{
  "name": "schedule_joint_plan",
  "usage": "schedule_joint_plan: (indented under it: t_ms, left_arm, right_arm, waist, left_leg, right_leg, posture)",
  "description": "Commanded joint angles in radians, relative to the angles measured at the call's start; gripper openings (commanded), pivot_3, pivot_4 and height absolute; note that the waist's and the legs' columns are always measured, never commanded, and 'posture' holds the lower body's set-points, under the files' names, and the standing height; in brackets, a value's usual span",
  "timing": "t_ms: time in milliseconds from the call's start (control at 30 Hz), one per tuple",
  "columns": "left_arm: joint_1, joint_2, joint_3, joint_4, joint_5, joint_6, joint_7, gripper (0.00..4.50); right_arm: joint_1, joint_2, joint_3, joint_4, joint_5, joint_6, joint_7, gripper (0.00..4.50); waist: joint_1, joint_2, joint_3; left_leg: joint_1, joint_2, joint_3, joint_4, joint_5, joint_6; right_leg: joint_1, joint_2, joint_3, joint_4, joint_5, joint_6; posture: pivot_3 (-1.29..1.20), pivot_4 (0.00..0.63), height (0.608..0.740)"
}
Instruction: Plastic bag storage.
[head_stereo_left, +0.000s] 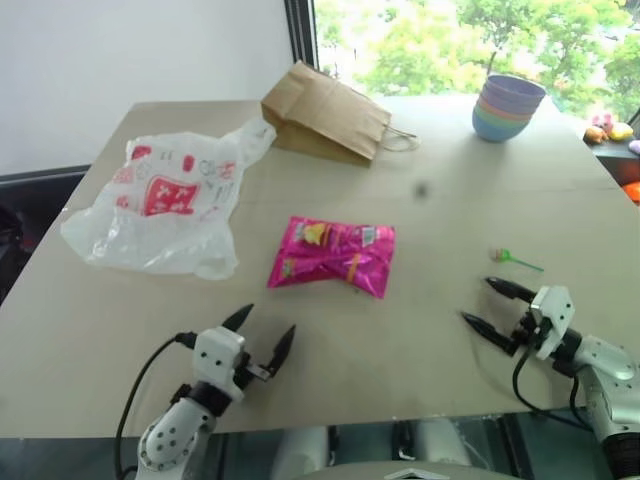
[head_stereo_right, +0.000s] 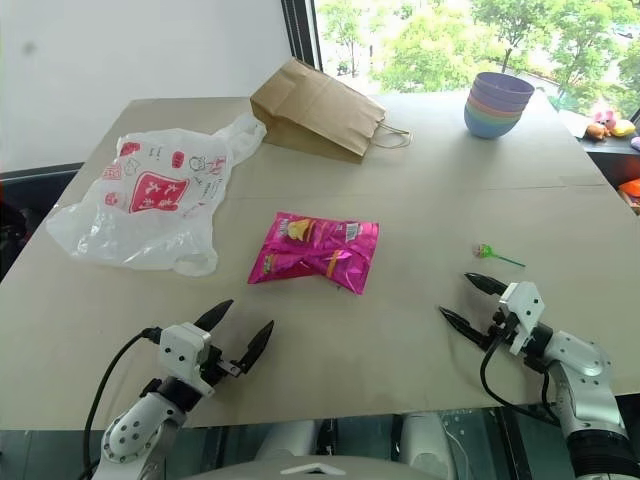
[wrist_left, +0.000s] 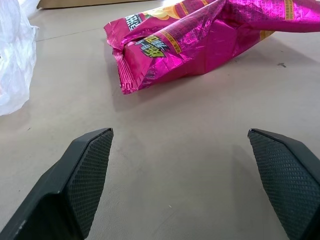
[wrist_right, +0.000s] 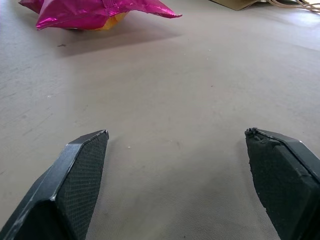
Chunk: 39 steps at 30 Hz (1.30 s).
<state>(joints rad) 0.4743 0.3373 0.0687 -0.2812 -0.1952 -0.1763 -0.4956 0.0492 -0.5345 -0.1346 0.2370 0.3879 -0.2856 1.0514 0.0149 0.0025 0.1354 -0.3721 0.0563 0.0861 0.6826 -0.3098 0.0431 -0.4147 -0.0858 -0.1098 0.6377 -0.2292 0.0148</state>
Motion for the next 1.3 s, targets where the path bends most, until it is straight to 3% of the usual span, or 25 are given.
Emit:
schedule_joint_plan:
  t_ms: [33, 967, 1100, 1300]
  left_arm:
    - [0.026, 0.001, -0.013, 0.036, 0.019, -0.004, -0.003, 4.50]
    - [-0.006, -0.014, 0.007, 0.027, -0.047, -0.021, -0.013, 4.50]
    - [-0.048, -0.027, 0.041, -0.035, -0.062, -0.034, 0.025, 4.50]
    - [-0.193, -0.076, 0.083, -0.133, 0.039, -0.002, 0.200, 4.50]
  right_arm:
    - [0.016, -0.010, -0.003, 0.010, 0.007, 0.011, 0.026, 4.43]
    - [0.000, -0.009, 0.005, 0.007, 0.014, 0.006, 0.074, 4.43]
    - [-0.001, -0.013, 0.025, -0.083, 0.040, 0.051, 0.088, 4.43]
    - [-0.037, -0.029, 0.085, -0.398, 0.156, 0.291, 0.055, 4.43]
  waist:
    - [0.000, 0.000, 0.000]
    - [0.000, -0.001, 0.001]
    - [0.000, -0.003, 0.005]
    - [0.001, -0.004, 0.009]
  left_leg:
    - [0.000, 0.000, 0.000, 0.000, 0.000, 0.000]
    - [0.000, 0.000, 0.000, 0.000, 0.000, 0.000]
    - [0.000, 0.000, 0.000, 0.000, 0.000, 0.000]
    - [-0.006, 0.000, -0.003, 0.002, 0.000, 0.000]
  right_leg:
    - [0.000, 0.000, 0.000, 0.000, 0.000, 0.000]
    - [0.000, 0.000, 0.000, 0.000, 0.000, 0.000]
    - [0.000, 0.000, 0.000, 0.000, 0.000, 0.000]
    - [-0.003, 0.000, -0.002, 0.001, 0.005, 0.000]
  posture:
    - [0.00, 0.150, 0.740]
    - [0.00, 0.150, 0.740]
    - [0.00, 0.150, 0.740]
    - [0.00, 0.150, 0.740]
